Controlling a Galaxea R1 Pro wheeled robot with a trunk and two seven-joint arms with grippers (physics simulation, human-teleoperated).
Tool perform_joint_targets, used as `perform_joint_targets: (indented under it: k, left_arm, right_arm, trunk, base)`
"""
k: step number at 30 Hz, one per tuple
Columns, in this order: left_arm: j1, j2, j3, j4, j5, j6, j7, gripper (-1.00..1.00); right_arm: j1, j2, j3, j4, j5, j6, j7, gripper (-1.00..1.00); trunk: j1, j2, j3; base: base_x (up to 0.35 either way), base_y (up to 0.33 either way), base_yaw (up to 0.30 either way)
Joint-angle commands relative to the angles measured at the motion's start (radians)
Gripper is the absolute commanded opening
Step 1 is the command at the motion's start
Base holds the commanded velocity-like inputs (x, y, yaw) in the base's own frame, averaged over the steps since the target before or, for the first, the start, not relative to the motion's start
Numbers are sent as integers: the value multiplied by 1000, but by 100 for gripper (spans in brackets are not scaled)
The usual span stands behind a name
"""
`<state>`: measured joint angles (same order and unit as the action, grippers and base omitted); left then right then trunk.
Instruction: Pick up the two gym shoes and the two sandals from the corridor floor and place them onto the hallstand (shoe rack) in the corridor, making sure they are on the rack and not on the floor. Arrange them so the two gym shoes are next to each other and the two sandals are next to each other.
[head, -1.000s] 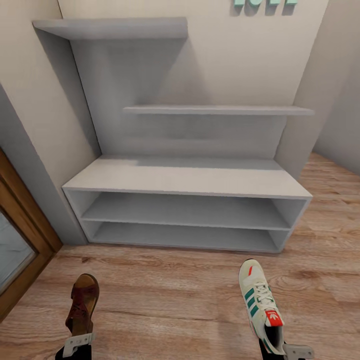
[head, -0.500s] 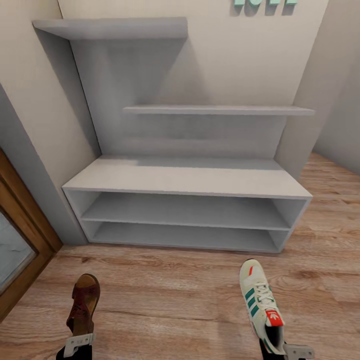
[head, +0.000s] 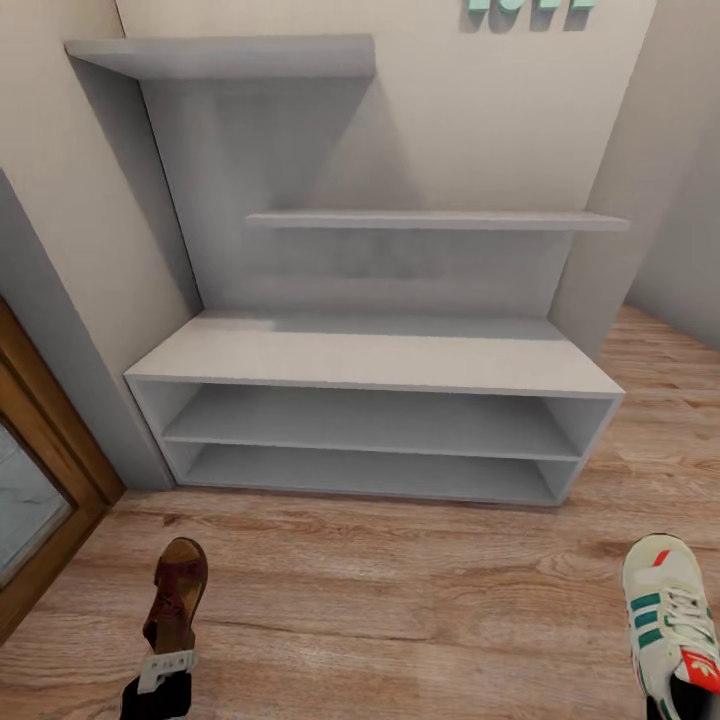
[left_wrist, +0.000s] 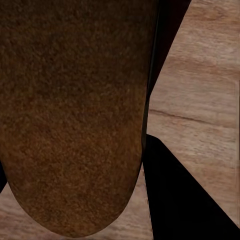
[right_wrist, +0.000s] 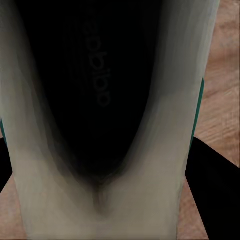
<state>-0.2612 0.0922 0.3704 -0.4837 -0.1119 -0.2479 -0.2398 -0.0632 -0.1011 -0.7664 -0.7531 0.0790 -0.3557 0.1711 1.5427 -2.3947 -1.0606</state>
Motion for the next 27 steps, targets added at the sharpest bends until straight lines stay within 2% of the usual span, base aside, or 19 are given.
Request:
perform_joint_targets:
  k: [1,4,5,7,10,12,14,15,16,18,19,20,21,22,24,25,27]
  left_arm:
    - [-20,-1,3,0,-15,37,-7,-100]
    - [-66,0,-14,-2,-16,135,-8,-100]
    - [-91,-1,-26,-2,-16,180,-8,-100]
    - [-117,-1,-41,-3,-17,219,-8,-100]
    - [-192,-1,-88,-4,-17,297,-7,-100]
    - [-225,-1,-108,-4,-17,334,-7,-100]
    - [-293,-2,-144,-3,-17,427,-6,-100]
    - [-310,-2,-153,-3,-17,453,-6,-100]
    - [-357,-4,-180,-4,-17,520,-6,-100]
    - [-411,-7,-218,-3,-18,582,-5,-100]
    - [-455,-8,-249,-3,-18,613,-5,-100]
    - [-464,-9,-255,-3,-18,617,-5,-100]
    - [-481,-9,-263,-3,-19,624,-4,-100]
    - [-510,-8,-271,-2,-19,637,-4,-100]
    - [-524,-8,-275,-2,-20,654,-4,-100]
    - [-541,-6,-278,-3,-19,705,-5,-100]
    - [-543,-10,-279,-8,-17,719,-6,-100]
  right_arm:
    - [-1,-8,-23,-10,10,-1,6,-100]
    - [-1,-36,-48,-21,5,15,6,-100]
    - [-1,-54,-64,-24,-1,34,6,-100]
    - [-1,-74,-86,-25,-12,61,5,-100]
    - [-1,-125,-146,-26,-56,167,16,-100]
    - [-1,-145,-163,-26,-74,216,32,-100]
    - [-1,-181,-182,-27,-98,296,73,-100]
    - [-1,-190,-185,-28,-101,311,81,-100]
    - [-1,-215,-190,-30,-107,340,99,-100]
    - [-1,-252,-196,-33,-111,358,107,-100]
    - [-1,-295,-231,-34,-112,367,110,-100]
    - [-1,-304,-248,-34,-112,369,111,-100]
    - [-1,-317,-287,-35,-112,371,113,-100]
    - [-1,-332,-373,-42,-112,373,115,-100]
    - [-1,-336,-411,-56,-111,373,116,-100]
    - [-1,-330,-441,-95,-96,374,117,-100]
    - [-1,-322,-447,-123,-74,374,117,-100]
  trunk:
    - [0,0,-1]
    - [0,0,-1]
    - [0,0,-1]
    - [0,0,-1]
    - [0,0,-1]
    - [0,0,-1]
    - [0,0,-1]
    - [0,0,-1]
    - [0,0,-1]
    - [0,0,-1]
    - [0,0,-1]
    - [0,0,-1]
    - [0,0,-1]
    - [0,0,-1]
    - [0,0,-1]
    - [0,0,-1]
    - [0,0,-1]
  base:
    - [0,0,0]
    - [0,0,0]
    - [0,0,0]
    - [0,0,0]
    - [0,0,0]
    - [0,0,0]
    - [0,0,0]
    - [0,0,0]
    - [0,0,0]
    - [0,0,0]
    - [0,0,0]
    - [0,0,0]
    - [0,0,0]
    - [0,0,0]
    - [0,0,0]
    - [0,0,0]
    - [0,0,0]
